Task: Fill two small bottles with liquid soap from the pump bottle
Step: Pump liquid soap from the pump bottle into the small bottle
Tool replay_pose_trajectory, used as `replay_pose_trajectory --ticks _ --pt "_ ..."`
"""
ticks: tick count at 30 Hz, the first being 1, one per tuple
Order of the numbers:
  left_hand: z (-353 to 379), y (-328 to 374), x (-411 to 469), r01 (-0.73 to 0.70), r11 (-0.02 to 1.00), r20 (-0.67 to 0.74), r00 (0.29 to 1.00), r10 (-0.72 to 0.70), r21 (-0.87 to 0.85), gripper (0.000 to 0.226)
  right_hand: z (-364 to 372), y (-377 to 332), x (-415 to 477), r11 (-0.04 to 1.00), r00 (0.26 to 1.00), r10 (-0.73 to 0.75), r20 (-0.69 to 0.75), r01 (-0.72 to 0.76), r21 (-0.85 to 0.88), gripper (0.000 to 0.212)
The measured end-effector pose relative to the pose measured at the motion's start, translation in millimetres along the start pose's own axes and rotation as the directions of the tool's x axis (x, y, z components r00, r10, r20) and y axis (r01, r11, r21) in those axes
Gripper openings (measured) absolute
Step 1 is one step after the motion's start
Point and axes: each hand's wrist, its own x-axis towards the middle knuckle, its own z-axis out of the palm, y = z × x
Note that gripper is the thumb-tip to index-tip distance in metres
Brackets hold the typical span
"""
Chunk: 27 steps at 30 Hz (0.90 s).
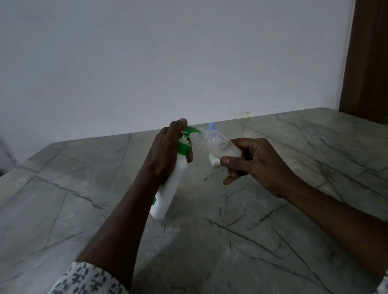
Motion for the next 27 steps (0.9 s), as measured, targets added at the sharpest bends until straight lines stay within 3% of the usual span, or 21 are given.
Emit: replay_pose_trajectory --ticks 5,17,27 --pt "-3.2 -3.6 0.2 0.009 1.000 -0.012 1.000 -0.009 -0.003 0.051 5.1 2.0 -1.2 1.000 1.000 0.004 0.014 -0.004 -0.007 0.038" --pt "-2.1 -4.7 2.8 0.054 0.993 0.038 0.998 -0.050 -0.104 0.056 2.3 0.3 -0.7 1.000 1.000 0.009 -0.014 -0.009 0.005 0.037" --pt "-1.6 -4.8 1.3 -0.008 1.000 -0.020 1.000 0.007 -0.029 0.053 5.8 2.5 -1.8 0.999 1.000 0.030 -0.004 -0.030 -0.014 0.035"
